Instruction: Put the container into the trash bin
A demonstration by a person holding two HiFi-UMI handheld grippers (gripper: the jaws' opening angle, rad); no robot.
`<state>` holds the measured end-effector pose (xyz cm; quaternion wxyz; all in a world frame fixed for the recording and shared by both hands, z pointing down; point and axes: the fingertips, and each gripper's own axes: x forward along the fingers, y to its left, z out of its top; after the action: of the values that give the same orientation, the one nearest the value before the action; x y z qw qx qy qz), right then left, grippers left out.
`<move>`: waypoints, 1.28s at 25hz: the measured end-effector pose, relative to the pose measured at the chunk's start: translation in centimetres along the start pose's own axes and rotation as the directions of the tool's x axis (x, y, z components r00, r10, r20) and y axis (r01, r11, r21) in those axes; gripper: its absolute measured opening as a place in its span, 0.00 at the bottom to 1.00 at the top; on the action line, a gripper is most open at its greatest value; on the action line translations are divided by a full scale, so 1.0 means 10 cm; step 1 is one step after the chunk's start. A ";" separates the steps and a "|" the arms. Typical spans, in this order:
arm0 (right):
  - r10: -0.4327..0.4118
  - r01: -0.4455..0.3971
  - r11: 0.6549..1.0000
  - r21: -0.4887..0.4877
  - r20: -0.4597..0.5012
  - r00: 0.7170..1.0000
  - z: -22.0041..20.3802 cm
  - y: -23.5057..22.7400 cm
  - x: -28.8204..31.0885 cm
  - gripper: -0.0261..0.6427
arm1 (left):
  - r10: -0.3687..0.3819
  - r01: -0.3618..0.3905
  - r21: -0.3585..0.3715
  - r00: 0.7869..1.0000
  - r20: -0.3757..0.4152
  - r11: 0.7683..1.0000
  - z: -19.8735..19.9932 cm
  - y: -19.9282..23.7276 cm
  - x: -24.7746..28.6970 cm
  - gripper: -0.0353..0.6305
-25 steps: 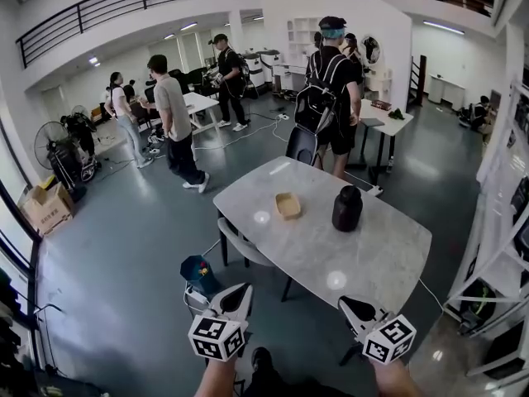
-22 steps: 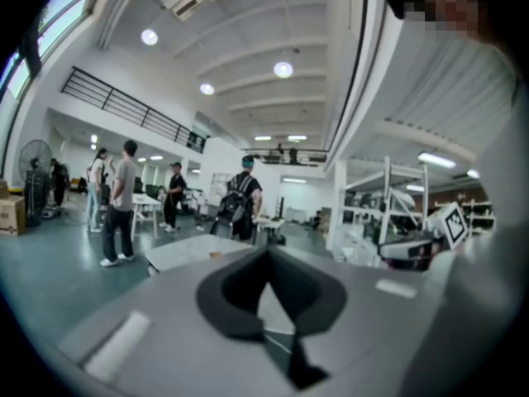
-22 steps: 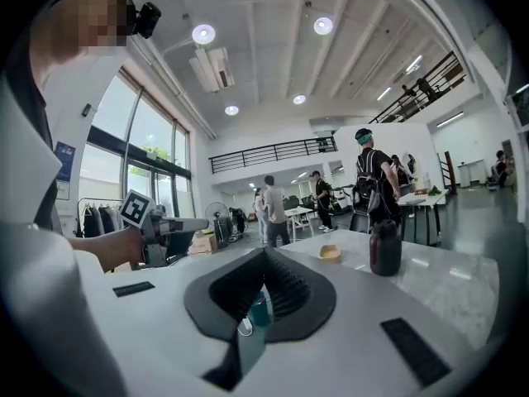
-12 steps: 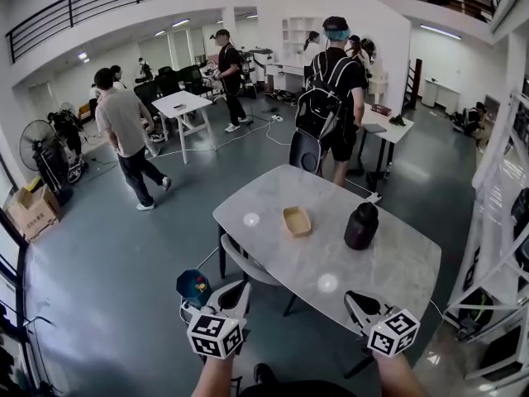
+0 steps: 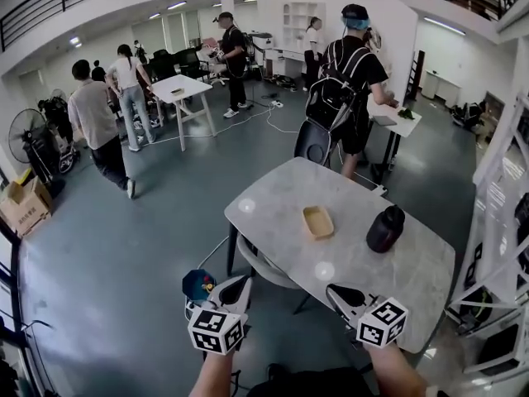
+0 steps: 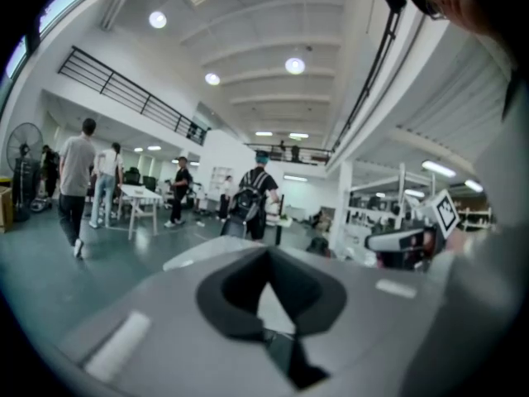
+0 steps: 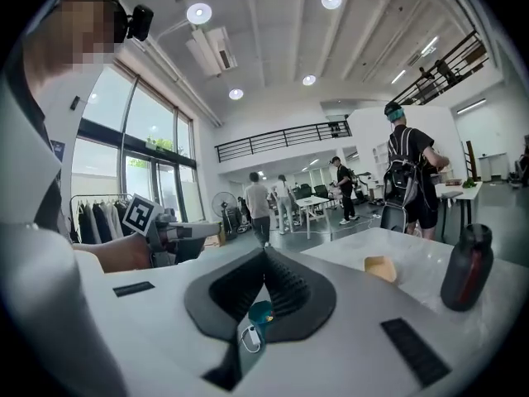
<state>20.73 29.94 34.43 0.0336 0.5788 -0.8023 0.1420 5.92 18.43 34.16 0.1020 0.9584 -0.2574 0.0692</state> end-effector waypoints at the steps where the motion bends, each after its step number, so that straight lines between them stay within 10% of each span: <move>1: 0.010 -0.010 1.000 0.000 -0.013 1.000 -0.02 0.03 0.08 0.03 | 0.000 0.000 0.003 1.000 -0.003 1.000 0.00 0.06 0.00 0.06; 11: 0.037 -0.036 0.998 0.046 -0.034 0.999 -0.10 -0.15 0.58 0.03 | -0.003 0.003 -0.015 1.000 -0.019 1.000 -0.04 0.37 0.27 0.06; 32: 0.017 -0.005 0.986 0.165 -0.072 0.997 0.04 -2.30 1.62 0.10 | 0.003 -0.001 0.015 0.992 -0.123 1.000 0.39 0.91 2.37 0.06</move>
<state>37.02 8.27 41.88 0.0145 0.5695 -0.7893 0.2291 21.99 -1.57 36.24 0.1103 0.9528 -0.2511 0.1303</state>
